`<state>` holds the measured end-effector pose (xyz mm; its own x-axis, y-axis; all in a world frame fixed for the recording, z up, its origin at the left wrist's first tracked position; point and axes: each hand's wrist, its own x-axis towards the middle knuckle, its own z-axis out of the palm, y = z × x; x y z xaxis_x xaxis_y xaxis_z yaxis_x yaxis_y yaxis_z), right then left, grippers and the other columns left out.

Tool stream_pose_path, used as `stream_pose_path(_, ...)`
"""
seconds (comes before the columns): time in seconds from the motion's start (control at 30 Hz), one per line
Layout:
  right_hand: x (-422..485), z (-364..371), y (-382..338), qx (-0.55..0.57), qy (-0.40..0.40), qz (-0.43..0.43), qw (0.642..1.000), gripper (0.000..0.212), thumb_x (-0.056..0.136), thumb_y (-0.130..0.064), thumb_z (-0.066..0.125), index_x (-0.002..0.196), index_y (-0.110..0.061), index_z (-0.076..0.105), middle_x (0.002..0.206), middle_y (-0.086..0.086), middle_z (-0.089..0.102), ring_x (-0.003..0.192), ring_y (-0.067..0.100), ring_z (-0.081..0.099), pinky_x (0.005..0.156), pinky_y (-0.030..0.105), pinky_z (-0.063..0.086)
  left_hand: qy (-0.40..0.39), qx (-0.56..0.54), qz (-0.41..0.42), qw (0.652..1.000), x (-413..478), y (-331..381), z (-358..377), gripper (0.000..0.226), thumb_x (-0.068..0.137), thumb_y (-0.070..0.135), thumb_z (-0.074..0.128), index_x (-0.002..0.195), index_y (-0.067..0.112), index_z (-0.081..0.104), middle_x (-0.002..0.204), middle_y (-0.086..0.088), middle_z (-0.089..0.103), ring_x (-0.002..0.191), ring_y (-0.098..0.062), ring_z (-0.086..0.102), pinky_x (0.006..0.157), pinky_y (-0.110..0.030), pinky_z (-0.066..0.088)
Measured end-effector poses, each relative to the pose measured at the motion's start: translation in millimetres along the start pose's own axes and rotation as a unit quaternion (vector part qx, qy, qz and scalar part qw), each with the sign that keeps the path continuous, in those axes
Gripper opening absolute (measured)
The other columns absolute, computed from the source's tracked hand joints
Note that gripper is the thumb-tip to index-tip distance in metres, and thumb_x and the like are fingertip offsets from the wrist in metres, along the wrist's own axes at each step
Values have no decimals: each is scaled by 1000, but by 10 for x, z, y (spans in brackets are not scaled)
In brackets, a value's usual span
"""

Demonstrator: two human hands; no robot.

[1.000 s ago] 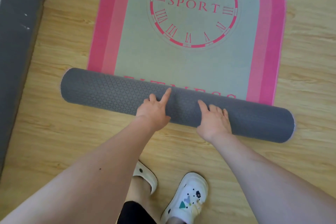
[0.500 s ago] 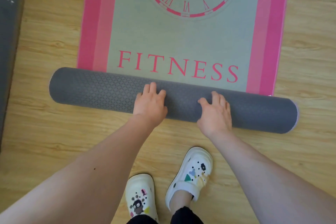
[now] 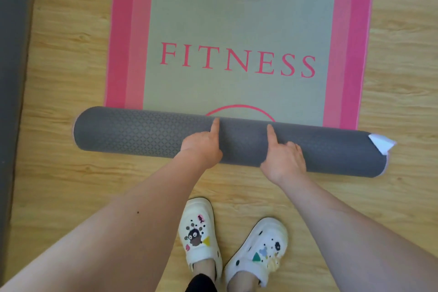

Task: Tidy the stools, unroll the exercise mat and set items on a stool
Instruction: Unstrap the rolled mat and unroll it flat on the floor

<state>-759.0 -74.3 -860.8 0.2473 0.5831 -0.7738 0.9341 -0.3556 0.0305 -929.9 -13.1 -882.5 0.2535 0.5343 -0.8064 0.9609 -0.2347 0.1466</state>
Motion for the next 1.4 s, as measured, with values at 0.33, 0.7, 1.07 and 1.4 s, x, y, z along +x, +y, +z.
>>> stream_pose_path(0.33, -269, 561, 150, -29, 77, -51, 995, 54, 82, -13, 55, 134, -22, 44, 152, 15, 21, 142, 31, 16, 115, 40, 19, 125, 36, 16, 991, -361, -17, 530, 39, 88, 24, 49, 125, 13, 43, 146, -14, 24, 135, -29, 20, 101, -40, 30)
stream_pose_path(0.7, -810, 1137, 355, -19, 32, -77, 996, 80, 84, -14, 53, 152, -19, 11, 133, 10, 49, 123, 29, 47, 106, 37, 34, 33, -17, -29, 999, -887, 166, 1113, 81, 89, 27, 52, 151, 19, 0, 136, -13, 40, 120, -34, 45, 89, -43, 43)
stream_pose_path(1.07, -1320, 1975, 516, 27, 26, -37, 999, 79, 83, -7, 48, 150, -30, 12, 113, 7, 59, 107, 27, 52, 85, 35, 42, 92, 36, -32, 995, -1295, 121, 1900, 47, 87, 25, 51, 131, 13, 38, 128, -12, 43, 120, -30, 38, 85, -38, 40)
stream_pose_path(1.4, -1738, 2382, 506, 84, -29, -5, 996, 50, 85, -10, 48, 133, -21, 40, 125, 10, 52, 118, 29, 45, 89, 34, 40, 52, 31, -12, 998, -1609, 86, 2140, 42, 87, 21, 52, 125, 9, 39, 129, -14, 43, 120, -33, 41, 92, -41, 41)
